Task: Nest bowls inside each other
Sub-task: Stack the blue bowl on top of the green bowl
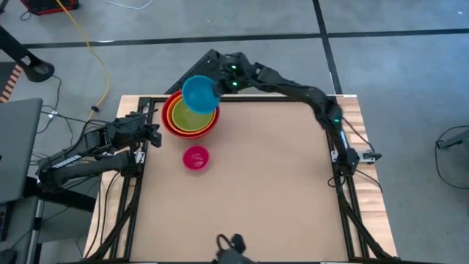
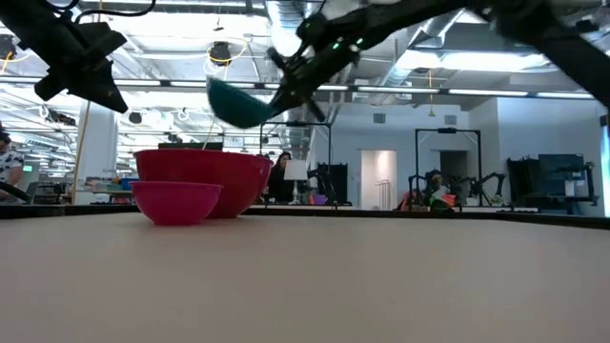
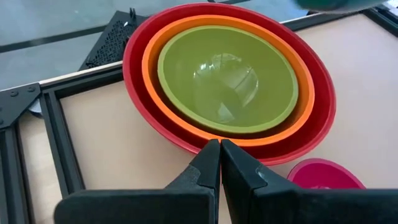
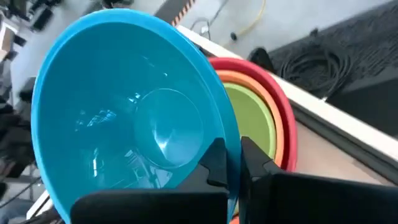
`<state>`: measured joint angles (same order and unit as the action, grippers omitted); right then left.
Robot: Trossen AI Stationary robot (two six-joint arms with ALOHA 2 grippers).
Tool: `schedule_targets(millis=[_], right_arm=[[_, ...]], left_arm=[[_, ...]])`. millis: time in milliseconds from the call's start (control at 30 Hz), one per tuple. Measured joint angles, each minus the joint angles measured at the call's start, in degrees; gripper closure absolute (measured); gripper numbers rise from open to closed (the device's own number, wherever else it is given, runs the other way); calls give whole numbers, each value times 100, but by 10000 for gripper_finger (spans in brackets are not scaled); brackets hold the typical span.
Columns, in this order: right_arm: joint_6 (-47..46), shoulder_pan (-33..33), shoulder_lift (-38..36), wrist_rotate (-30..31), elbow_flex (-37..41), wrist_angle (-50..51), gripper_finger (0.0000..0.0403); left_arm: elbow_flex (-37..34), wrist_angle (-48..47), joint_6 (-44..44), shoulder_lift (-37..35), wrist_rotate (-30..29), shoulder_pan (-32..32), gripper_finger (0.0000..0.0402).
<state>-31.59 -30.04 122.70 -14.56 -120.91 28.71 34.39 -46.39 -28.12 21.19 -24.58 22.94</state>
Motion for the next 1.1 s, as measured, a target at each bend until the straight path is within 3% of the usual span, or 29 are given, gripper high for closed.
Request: schedule_targets(millis=[200,300,900,1100], right_arm=[[-13,41,1130,-218,-1423,653,399],[-225,55,1213,-445,-1208,362,399],[-325,276,1833,-308,-1206,2,399],[-376,349,1838,267,-1206,23,399]], left_arm=[[0,2,0,0,4,0,401],[0,0,2,0,-13,0,401],[4,24,48,0,-27,0,401],[4,24,48,0,-9,0,402]])
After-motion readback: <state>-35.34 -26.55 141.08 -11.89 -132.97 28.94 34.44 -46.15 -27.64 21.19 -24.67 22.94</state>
